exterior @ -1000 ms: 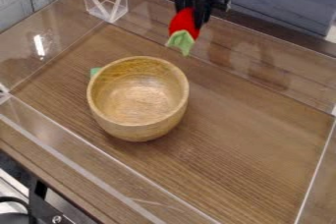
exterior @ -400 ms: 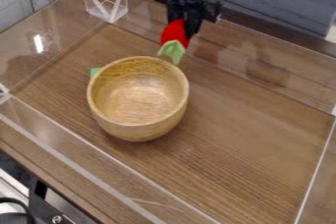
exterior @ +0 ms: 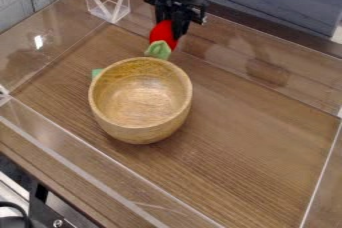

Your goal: Move the red object to the right side of the table

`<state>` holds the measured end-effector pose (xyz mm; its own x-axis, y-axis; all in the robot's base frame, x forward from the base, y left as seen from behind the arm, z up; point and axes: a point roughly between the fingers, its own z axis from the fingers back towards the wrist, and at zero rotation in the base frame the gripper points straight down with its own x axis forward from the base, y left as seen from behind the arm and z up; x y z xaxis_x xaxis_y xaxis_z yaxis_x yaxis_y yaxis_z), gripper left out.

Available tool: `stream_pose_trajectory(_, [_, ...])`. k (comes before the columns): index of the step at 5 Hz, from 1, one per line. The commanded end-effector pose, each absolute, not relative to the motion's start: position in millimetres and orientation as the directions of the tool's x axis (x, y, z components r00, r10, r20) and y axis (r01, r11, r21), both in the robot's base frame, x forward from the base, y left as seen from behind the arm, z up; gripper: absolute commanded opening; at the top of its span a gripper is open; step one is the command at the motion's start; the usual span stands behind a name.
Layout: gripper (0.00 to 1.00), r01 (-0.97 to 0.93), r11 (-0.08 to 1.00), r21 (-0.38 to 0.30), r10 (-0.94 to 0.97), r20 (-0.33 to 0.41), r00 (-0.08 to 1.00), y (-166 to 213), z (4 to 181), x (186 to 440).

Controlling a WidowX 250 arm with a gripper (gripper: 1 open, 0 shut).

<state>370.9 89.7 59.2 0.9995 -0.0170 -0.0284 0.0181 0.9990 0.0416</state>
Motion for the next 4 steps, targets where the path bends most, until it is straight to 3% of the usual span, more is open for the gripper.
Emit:
stream_pose_trajectory(1, [0.0, 0.057, 0.997, 0.05, -0.058, 0.024, 0.998, 78, 75.9, 371])
stream_pose_trajectory(3, [0.0, 0.003, 0.998, 0.064, -0.011, 0.122, 0.992, 41, 117.0, 363])
stream_pose_trajectory(4, [0.0, 0.051, 0.998, 0.042, -0.056, 0.135, 0.989, -4, 119.7, 368])
